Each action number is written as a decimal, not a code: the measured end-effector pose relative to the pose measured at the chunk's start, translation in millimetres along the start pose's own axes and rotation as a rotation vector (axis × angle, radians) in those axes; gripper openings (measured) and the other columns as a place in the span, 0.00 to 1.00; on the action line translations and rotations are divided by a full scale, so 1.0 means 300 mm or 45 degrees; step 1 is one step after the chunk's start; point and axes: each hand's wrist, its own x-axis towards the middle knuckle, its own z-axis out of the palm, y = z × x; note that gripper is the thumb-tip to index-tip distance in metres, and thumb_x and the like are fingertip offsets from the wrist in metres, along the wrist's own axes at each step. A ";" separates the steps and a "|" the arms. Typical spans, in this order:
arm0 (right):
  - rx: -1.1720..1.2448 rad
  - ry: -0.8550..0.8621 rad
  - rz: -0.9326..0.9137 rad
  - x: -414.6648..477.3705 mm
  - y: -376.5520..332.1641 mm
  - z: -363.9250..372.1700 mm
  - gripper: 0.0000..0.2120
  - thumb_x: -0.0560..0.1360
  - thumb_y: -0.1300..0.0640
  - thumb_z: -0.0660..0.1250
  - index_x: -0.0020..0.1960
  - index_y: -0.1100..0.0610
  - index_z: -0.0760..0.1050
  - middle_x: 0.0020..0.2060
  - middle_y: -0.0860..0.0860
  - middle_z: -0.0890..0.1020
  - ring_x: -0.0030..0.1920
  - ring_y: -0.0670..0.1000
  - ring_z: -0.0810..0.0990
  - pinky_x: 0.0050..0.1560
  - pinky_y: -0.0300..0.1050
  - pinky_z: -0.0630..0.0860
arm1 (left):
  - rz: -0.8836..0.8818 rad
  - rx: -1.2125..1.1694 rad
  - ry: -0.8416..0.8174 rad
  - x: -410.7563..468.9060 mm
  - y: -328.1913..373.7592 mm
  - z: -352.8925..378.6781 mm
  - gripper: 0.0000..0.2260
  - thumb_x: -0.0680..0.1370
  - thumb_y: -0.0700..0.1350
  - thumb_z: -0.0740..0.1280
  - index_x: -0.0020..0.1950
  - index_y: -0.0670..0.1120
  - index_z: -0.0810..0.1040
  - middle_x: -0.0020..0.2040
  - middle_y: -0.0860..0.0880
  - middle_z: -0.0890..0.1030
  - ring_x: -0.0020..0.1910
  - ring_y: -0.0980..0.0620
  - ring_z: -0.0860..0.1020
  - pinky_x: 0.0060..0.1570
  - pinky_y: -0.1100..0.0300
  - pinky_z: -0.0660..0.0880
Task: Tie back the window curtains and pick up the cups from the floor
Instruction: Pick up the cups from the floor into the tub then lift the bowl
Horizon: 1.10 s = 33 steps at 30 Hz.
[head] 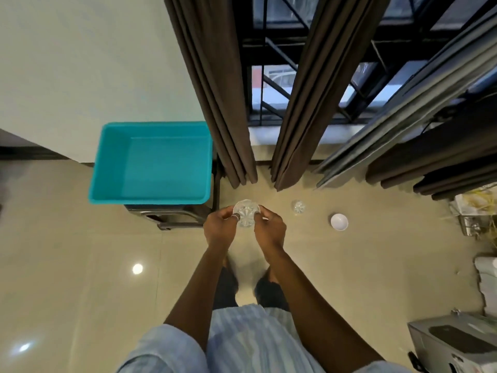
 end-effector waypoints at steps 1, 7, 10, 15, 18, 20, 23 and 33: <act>-0.039 -0.001 -0.024 -0.020 -0.008 0.002 0.15 0.80 0.55 0.67 0.65 0.57 0.80 0.61 0.51 0.83 0.59 0.52 0.82 0.52 0.34 0.74 | -0.008 -0.039 0.008 -0.011 -0.007 -0.014 0.11 0.77 0.44 0.71 0.59 0.50 0.84 0.49 0.51 0.86 0.48 0.49 0.84 0.55 0.50 0.82; -0.253 -0.019 -0.178 -0.117 -0.016 0.066 0.15 0.80 0.56 0.67 0.65 0.56 0.80 0.60 0.51 0.84 0.58 0.51 0.83 0.55 0.34 0.72 | 0.100 -0.032 -0.032 0.004 -0.086 -0.137 0.10 0.76 0.46 0.73 0.57 0.48 0.85 0.44 0.54 0.85 0.43 0.53 0.84 0.51 0.51 0.83; -0.342 -0.013 -0.245 -0.150 -0.041 0.148 0.14 0.79 0.56 0.68 0.64 0.55 0.82 0.59 0.51 0.85 0.56 0.51 0.84 0.54 0.36 0.74 | 0.151 0.008 -0.044 0.053 -0.139 -0.226 0.11 0.76 0.48 0.73 0.57 0.49 0.85 0.44 0.53 0.87 0.41 0.54 0.84 0.48 0.51 0.84; -0.456 -0.031 -0.357 -0.259 -0.115 0.363 0.13 0.79 0.56 0.67 0.62 0.55 0.83 0.55 0.51 0.86 0.52 0.52 0.84 0.49 0.34 0.72 | 0.205 0.083 0.020 0.145 -0.181 -0.459 0.09 0.76 0.47 0.72 0.54 0.48 0.86 0.45 0.50 0.87 0.41 0.52 0.83 0.49 0.56 0.80; -0.534 -0.028 -0.433 -0.308 -0.132 0.506 0.11 0.77 0.54 0.68 0.56 0.55 0.84 0.49 0.53 0.87 0.47 0.53 0.84 0.47 0.40 0.76 | 0.251 0.152 0.044 0.206 -0.197 -0.616 0.09 0.76 0.47 0.71 0.53 0.47 0.87 0.47 0.48 0.87 0.45 0.49 0.83 0.46 0.62 0.74; -0.570 -0.020 -0.491 -0.332 -0.143 0.588 0.09 0.76 0.54 0.68 0.52 0.55 0.85 0.45 0.53 0.87 0.44 0.54 0.84 0.46 0.43 0.78 | 0.306 0.185 0.041 0.248 -0.218 -0.705 0.09 0.75 0.48 0.71 0.52 0.49 0.87 0.47 0.49 0.87 0.48 0.48 0.84 0.47 0.60 0.76; -0.591 0.001 -0.538 -0.361 -0.176 0.675 0.09 0.76 0.54 0.68 0.50 0.57 0.85 0.43 0.55 0.87 0.43 0.55 0.84 0.46 0.47 0.81 | 0.333 0.180 0.023 0.286 -0.252 -0.797 0.08 0.74 0.48 0.71 0.51 0.50 0.87 0.45 0.51 0.87 0.47 0.50 0.84 0.44 0.61 0.75; -0.633 -0.036 -0.615 -0.361 -0.278 0.813 0.12 0.79 0.53 0.68 0.56 0.58 0.84 0.49 0.54 0.86 0.48 0.54 0.84 0.52 0.45 0.80 | 0.437 0.192 0.068 0.378 -0.235 -0.927 0.09 0.76 0.49 0.70 0.54 0.49 0.86 0.48 0.51 0.87 0.48 0.50 0.84 0.45 0.60 0.77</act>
